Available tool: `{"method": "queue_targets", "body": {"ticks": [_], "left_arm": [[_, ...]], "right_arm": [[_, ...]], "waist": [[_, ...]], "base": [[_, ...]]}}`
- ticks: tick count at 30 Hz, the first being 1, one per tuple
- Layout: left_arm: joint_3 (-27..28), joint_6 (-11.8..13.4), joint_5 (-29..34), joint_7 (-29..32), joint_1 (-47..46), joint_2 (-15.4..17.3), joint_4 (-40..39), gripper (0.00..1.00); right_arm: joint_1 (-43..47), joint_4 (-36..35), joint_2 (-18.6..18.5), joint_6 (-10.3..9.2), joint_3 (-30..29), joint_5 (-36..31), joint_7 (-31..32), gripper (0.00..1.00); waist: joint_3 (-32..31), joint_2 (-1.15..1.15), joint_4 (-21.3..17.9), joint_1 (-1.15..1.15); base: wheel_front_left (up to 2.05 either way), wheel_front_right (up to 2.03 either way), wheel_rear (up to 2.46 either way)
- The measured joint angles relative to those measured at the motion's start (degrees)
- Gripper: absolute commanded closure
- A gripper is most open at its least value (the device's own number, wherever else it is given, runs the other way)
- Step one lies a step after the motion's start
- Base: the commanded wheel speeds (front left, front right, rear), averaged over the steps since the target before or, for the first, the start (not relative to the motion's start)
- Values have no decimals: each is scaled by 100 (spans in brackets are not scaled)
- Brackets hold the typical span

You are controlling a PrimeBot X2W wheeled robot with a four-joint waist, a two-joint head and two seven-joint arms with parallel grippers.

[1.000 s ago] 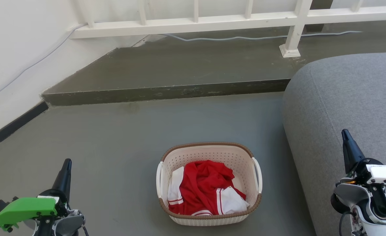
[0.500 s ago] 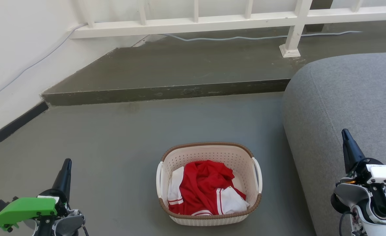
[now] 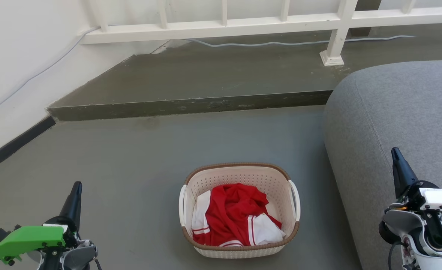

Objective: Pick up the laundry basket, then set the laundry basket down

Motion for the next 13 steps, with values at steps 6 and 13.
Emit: {"method": "queue_targets", "body": {"ticks": [6,13], "left_arm": [[0,0,0,0,0,0,0,100],[0,0,0,0,0,0,-1,100]], "right_arm": [[0,-1,0,0,0,0,0,100],[0,-1,0,0,0,0,0,100]], "waist": [[0,0,0,0],[0,0,0,0]], "base": [[0,0,0],[0,0,0]]}}
